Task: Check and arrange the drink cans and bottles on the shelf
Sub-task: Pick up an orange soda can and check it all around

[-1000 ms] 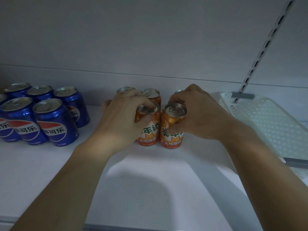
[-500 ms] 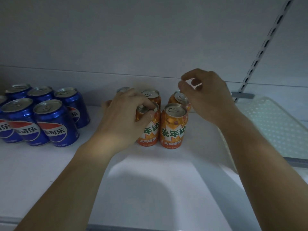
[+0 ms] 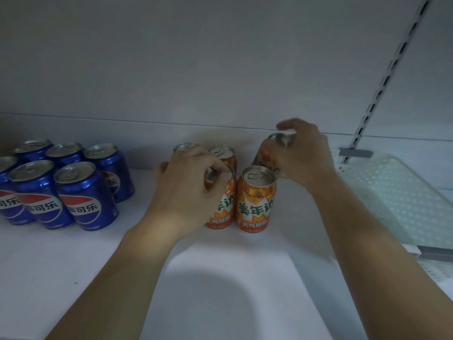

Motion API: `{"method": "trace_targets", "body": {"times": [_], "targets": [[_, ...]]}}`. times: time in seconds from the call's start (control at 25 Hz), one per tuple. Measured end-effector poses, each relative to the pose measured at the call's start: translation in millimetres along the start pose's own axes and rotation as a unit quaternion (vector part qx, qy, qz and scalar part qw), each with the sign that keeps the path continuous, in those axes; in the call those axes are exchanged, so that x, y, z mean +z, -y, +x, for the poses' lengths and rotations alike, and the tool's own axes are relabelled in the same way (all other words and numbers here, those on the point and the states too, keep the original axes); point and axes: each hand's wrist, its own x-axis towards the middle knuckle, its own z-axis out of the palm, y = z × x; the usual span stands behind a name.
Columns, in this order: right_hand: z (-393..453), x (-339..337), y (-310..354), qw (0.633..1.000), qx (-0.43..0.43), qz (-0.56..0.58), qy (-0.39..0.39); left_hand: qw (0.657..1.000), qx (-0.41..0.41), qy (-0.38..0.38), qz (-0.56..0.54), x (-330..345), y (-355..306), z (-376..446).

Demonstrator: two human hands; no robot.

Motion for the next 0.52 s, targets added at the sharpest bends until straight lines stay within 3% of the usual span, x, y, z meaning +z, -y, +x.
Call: {"method": "trace_targets", "body": {"times": [0.12,0.28,0.36,0.44,0.48,0.52], "targets": [[-1.8,-35.3,16.5,0.993,-0.088,0.059,-0.056,0.997,0.024,-0.062,-0.039,2.8,-10.8,-1.8],[-23.5,-79.6,44.8,0.958,-0.183,0.212,-0.051,0.954,0.021,-0.143,-0.264,8.3,-44.3,-8.9],[-37.1,-88.1,53.4,0.944,-0.219,0.247,-0.004,0.873,-0.056,-0.093,-0.475,7.4,-63.2,-13.9],[-47.5,-87.7,58.8,0.932,-0.241,0.264,0.056,0.738,-0.136,0.027,-0.661,2.3,-79.2,-19.2],[-50.0,-85.3,59.5,0.930,-0.242,0.268,0.074,0.682,-0.161,0.065,-0.711,0.4,-84.6,-22.1],[-51.7,-82.8,59.8,0.929,-0.237,0.273,0.081,0.647,-0.172,0.080,-0.738,0.2,-87.7,-24.3]]}}
